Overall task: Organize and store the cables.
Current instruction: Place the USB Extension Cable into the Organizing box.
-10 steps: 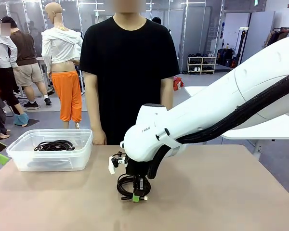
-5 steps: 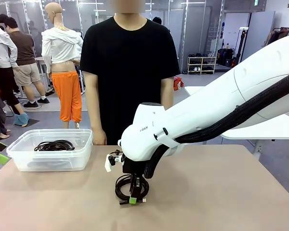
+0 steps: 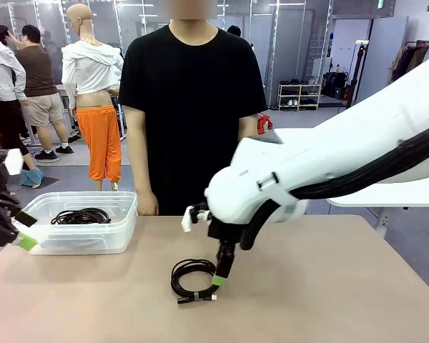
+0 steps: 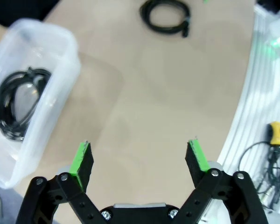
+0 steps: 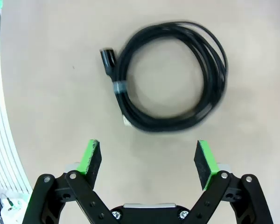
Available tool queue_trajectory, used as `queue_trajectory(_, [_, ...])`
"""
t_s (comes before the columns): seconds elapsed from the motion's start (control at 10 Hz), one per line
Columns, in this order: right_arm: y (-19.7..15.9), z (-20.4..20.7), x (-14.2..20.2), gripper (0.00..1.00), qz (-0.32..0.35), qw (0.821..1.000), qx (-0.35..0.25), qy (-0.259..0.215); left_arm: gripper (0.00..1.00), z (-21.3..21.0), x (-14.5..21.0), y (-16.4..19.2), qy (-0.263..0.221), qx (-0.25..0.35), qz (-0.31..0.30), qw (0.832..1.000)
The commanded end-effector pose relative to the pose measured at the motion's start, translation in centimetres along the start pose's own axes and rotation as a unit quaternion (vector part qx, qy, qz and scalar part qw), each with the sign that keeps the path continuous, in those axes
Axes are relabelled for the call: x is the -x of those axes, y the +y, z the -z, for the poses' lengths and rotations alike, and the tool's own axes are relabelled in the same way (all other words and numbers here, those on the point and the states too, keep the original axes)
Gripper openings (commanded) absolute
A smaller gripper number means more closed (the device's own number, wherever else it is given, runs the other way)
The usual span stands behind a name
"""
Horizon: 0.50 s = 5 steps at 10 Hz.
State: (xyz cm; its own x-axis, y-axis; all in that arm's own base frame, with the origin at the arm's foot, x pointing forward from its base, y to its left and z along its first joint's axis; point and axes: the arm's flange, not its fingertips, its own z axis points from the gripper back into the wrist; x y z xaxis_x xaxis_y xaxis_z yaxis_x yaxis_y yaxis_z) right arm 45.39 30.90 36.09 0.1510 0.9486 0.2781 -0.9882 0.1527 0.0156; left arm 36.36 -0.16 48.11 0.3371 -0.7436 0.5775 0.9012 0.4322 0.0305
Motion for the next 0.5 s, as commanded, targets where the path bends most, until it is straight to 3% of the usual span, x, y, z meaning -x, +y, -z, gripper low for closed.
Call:
queue_trajectory(0.0, [0.9,-3.3,5.4,1.00,0.023,0.998,0.025,-0.053,1.00,2.5,-2.7,-2.7,0.029,0.008,0.018,0.999])
queue_trajectory(0.4, [1.4,-10.4,19.4,1.00,0.079,0.984,0.064,-0.149,1.00,9.5,-11.4,-8.0,0.091,-0.003,0.052,0.994])
